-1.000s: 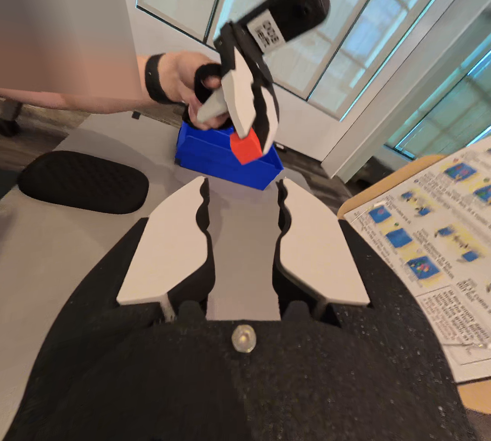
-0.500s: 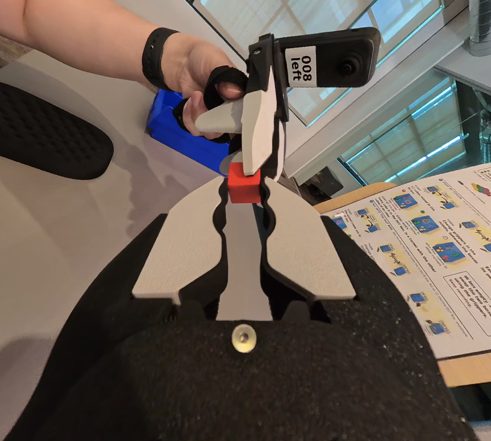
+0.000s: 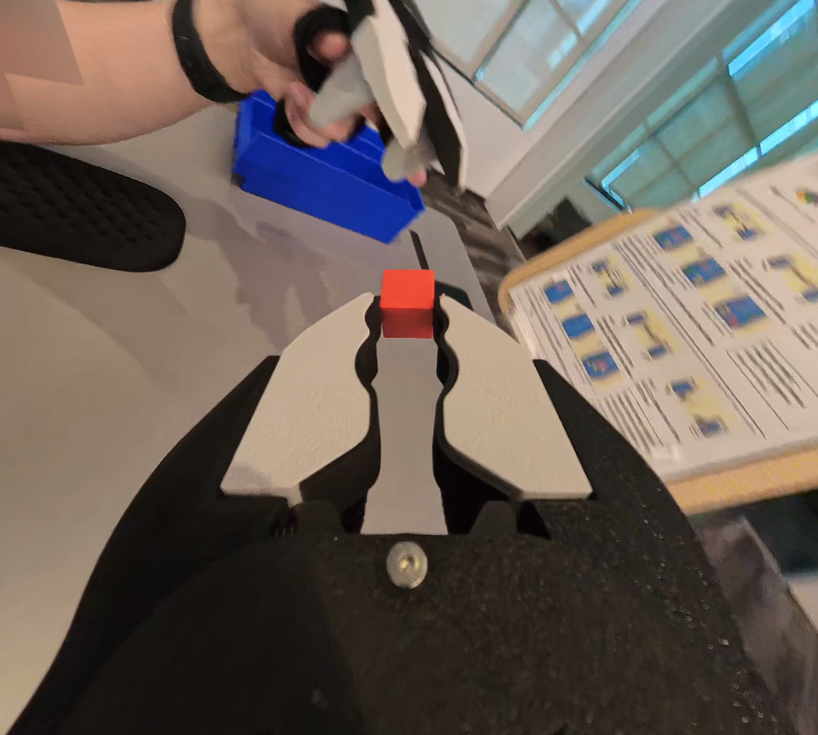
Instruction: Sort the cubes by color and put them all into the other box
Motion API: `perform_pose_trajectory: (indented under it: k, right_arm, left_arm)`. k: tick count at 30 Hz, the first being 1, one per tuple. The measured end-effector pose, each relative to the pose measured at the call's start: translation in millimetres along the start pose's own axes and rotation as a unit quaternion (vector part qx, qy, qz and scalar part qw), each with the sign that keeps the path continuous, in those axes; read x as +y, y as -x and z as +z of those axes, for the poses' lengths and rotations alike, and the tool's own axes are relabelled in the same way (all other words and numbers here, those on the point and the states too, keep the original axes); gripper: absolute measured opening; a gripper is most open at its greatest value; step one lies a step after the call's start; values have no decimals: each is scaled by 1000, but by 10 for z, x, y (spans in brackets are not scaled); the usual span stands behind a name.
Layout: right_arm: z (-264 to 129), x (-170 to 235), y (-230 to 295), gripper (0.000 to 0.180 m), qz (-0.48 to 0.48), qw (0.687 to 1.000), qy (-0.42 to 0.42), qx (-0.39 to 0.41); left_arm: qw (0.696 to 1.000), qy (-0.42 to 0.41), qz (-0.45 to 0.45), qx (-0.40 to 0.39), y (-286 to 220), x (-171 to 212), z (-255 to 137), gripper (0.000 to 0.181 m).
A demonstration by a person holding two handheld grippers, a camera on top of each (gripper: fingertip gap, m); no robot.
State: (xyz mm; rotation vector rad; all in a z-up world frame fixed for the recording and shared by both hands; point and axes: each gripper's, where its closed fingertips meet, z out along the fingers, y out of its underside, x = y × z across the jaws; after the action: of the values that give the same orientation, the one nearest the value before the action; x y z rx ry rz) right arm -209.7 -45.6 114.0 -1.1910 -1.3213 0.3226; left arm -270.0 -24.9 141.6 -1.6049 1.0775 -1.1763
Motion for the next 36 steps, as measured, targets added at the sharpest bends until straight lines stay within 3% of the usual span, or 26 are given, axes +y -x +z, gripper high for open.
perform_pose_trajectory:
  k: [3,6,11,15,19,21,28,36]
  right_arm:
    - [-510,255,-356,22,70,993,88,48]
    - [-1246,720,-585,22,179,957,217,73]
    - [-2617,1719,-620,22,344,815,433,177]
    - [-3165,2249,-314,22,455,734,461,204]
    - [-3460,2806,39,22,559,647,480,196]
    - [-3529,2992,97,22,583,619,489,194]
    - [-3670,3341,283,22,622,561,516,181]
    - [-3605,3546,453,22,641,539,529,136]
  left_arm:
    - [996,-9,38,-84,124,-79,-93,51]
    - [987,-25,62,-143,178,-111,-160,52]
    - [984,-35,53,-165,219,-83,-128,50]
    - [979,-21,65,-191,278,-31,-34,50]
    - [973,-9,78,-219,334,-12,42,50]
    - [970,-20,80,-228,355,-49,53,49]
    - [969,-30,63,-235,478,6,93,48]
    - [970,-20,52,-237,597,95,163,47]
